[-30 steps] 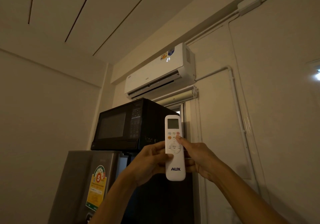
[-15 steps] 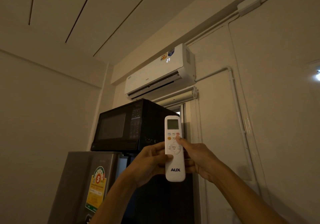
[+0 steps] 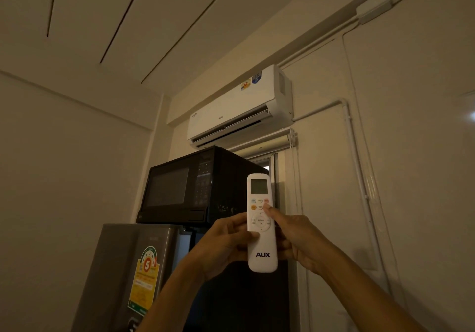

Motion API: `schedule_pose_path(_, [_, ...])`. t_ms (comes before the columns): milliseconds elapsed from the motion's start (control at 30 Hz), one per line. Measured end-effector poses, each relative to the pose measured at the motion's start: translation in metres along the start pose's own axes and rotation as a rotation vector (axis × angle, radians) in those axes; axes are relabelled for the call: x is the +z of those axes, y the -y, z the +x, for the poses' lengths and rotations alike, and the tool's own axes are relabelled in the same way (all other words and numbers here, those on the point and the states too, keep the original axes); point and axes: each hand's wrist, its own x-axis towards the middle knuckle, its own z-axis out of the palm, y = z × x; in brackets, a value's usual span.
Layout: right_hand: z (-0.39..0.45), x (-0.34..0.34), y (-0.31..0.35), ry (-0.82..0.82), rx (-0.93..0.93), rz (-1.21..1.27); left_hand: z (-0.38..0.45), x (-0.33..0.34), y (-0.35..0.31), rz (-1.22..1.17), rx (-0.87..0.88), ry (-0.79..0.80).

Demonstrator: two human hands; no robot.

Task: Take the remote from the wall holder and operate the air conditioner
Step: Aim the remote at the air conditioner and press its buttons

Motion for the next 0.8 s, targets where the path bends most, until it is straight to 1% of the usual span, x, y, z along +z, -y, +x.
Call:
schedule_pose_path(500, [0.003, -0.002, -0.006, 0.034, -0.035, 0.014, 0.0, 0.001, 0.001, 0.021, 0.008, -0.002])
schedule_pose_path(633, [0.0, -0.006, -0.01, 0.102, -0.059, 0.025, -0.003, 0.001, 0.001, 0.015, 0.012, -0.009])
schedule_pose_path(800, [-0.006, -0.014, -0.017, 0.248, -0.093, 0.032, -0.011, 0.002, 0.003, 0.0, 0.011, 0.005])
